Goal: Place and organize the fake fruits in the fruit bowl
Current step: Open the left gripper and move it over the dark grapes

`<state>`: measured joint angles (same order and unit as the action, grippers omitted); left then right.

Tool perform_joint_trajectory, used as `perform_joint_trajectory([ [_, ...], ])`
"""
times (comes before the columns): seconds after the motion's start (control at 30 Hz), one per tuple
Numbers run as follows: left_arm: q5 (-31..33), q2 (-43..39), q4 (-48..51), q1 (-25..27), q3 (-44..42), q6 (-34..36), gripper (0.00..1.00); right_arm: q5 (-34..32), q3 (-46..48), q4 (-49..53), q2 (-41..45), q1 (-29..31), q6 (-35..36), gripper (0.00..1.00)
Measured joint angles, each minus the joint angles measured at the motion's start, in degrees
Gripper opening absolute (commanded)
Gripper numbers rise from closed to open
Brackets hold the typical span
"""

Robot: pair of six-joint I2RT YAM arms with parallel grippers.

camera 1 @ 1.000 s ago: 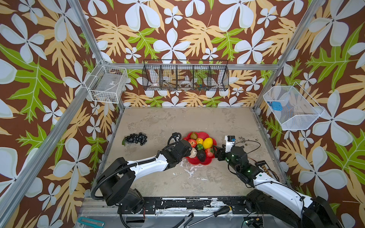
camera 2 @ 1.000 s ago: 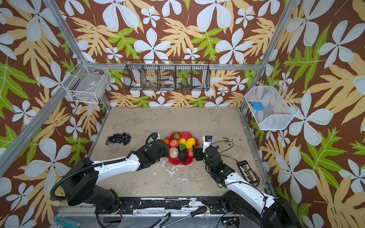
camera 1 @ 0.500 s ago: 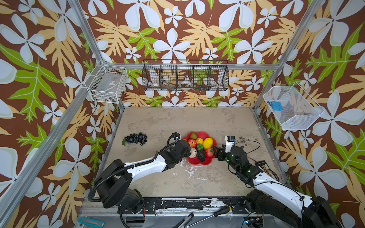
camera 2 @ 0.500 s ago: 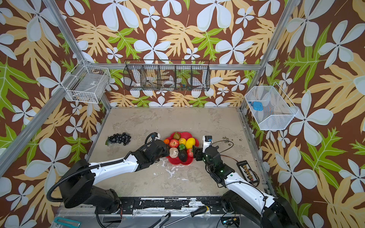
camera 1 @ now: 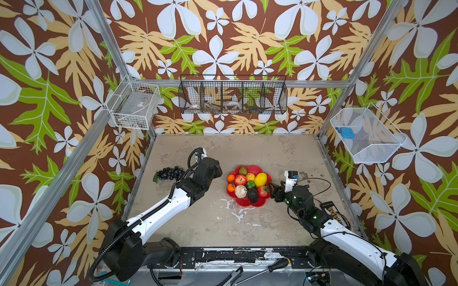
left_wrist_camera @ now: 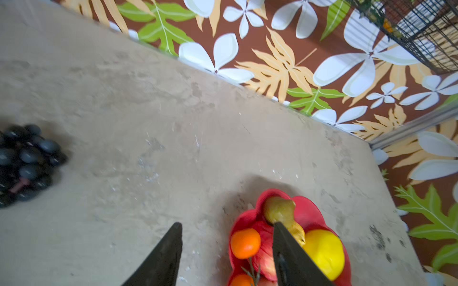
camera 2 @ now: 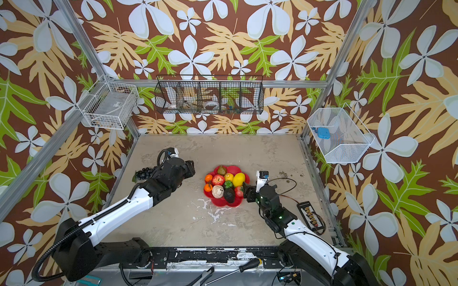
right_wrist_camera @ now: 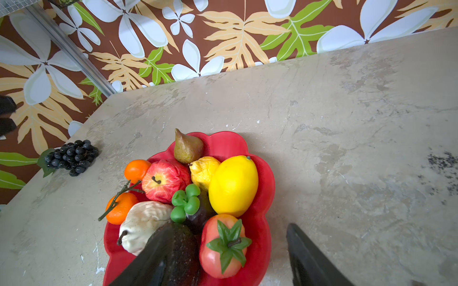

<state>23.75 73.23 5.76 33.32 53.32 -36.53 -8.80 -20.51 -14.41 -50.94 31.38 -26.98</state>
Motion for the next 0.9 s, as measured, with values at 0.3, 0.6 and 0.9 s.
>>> perform_joint_trajectory([
  [0.3, 1.73, 7.45, 0.92, -19.04, 1.77, 4.63, 0.78, -1.27, -0.17, 0.57, 0.28, 0.0, 0.04, 0.74],
  [0.6, 3.19, 11.76, 0.85, -24.76, -0.92, 3.91, 0.76, -1.49, -0.37, 0.74, -0.15, 0.0, 0.02, 0.74],
  [0.9, 1.49, 13.62, -0.31, -34.73, -1.6, 2.99, 0.8, -1.42, -0.39, 0.76, -0.66, 0.0, 0.02, 0.73],
])
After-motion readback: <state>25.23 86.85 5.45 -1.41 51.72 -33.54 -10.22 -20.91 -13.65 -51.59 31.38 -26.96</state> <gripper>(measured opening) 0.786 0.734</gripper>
